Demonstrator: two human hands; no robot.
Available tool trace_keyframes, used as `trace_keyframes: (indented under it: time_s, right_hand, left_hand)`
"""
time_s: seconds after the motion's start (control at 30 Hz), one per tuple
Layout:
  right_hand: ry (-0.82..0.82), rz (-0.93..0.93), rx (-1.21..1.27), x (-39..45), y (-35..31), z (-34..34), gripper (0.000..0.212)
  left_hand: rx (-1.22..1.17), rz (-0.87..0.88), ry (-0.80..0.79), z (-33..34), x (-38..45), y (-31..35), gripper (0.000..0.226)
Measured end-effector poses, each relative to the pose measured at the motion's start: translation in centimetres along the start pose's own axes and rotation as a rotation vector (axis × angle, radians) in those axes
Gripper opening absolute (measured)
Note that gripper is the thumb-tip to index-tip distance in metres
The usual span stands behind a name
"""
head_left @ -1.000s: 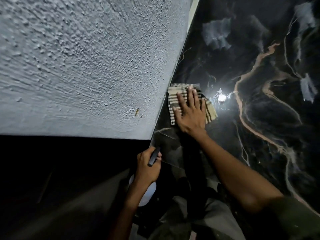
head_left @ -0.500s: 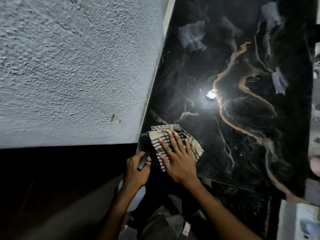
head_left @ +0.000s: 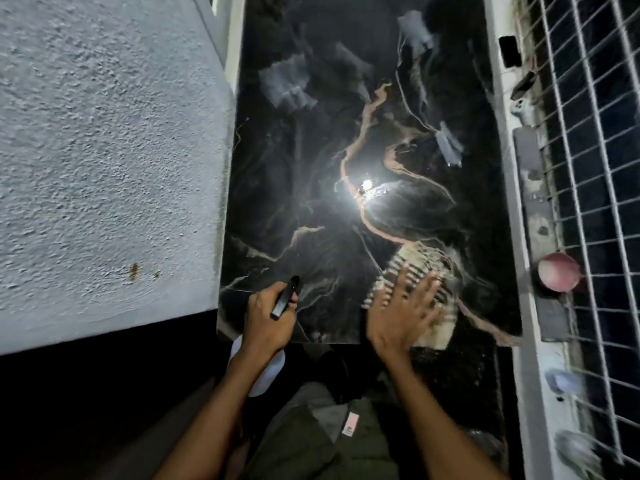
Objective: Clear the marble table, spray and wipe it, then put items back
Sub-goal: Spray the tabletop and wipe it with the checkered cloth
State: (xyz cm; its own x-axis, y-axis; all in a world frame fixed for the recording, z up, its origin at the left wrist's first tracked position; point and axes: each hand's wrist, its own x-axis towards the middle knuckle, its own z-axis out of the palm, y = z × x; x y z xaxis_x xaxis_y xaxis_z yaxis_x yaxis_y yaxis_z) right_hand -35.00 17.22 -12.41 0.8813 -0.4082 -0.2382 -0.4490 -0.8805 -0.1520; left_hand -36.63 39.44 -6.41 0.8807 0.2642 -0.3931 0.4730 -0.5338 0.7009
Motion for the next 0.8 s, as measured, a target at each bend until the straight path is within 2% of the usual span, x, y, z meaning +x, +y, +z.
trace_keyframes:
  time_s: [0.1, 0.17, 0.27, 0.37, 0.5, 0.57, 0.67, 0.73, 0.8]
  right_hand:
    - [-0.077, -0.395, -0.02, -3.5, -3.8, 1.8, 0.067]
    - [-0.13, -0.615, 0.0, -4.2, -3.9, 2.6, 0.069]
    - [-0.121, -0.752, 0.016, -2.1, -0.8, 2.3, 0.068]
    - [-0.086, -0.619, -0.026, 1.4, 5.2, 0.8, 0.068]
    - [-0.074, -0.217, -0.076, 8.3, 12.4, -2.8, 0.07]
    - [-0.065, -0.05, -0.047, 10.7, 11.6, -3.6, 0.073]
    - [-0.054, 0.158, 0.051, 10.6, 5.5, -3.2, 0.077]
    - [-0.084, 0.053, 0.066, 8.9, 1.0, -2.3, 0.078]
    - [-0.119, -0.257, 0.022, 6.5, -1.7, -0.9, 0.074]
  left_hand:
    - [0.032, 0.035, 0.007, 0.2, 0.5, 1.1, 0.007]
    - [0.029, 0.059, 0.011, 0.5, 0.7, 2.0, 0.002]
    - [0.019, 0.067, -0.005, 1.0, 0.8, 3.2, 0.01]
    - [0.033, 0.041, -0.032, 1.8, 1.3, 4.2, 0.008]
    - [0.058, 0.053, -0.024, 2.8, 1.7, 6.3, 0.006]
    - [0.056, 0.064, -0.023, 3.2, 1.9, 7.4, 0.005]
    - [0.051, 0.054, -0.017, 3.6, 2.0, 9.2, 0.006]
    - [0.06, 0.055, -0.029, 3.7, 2.2, 10.2, 0.004]
    - [0.111, 0.073, -0.038, 3.9, 2.5, 11.3, 0.009]
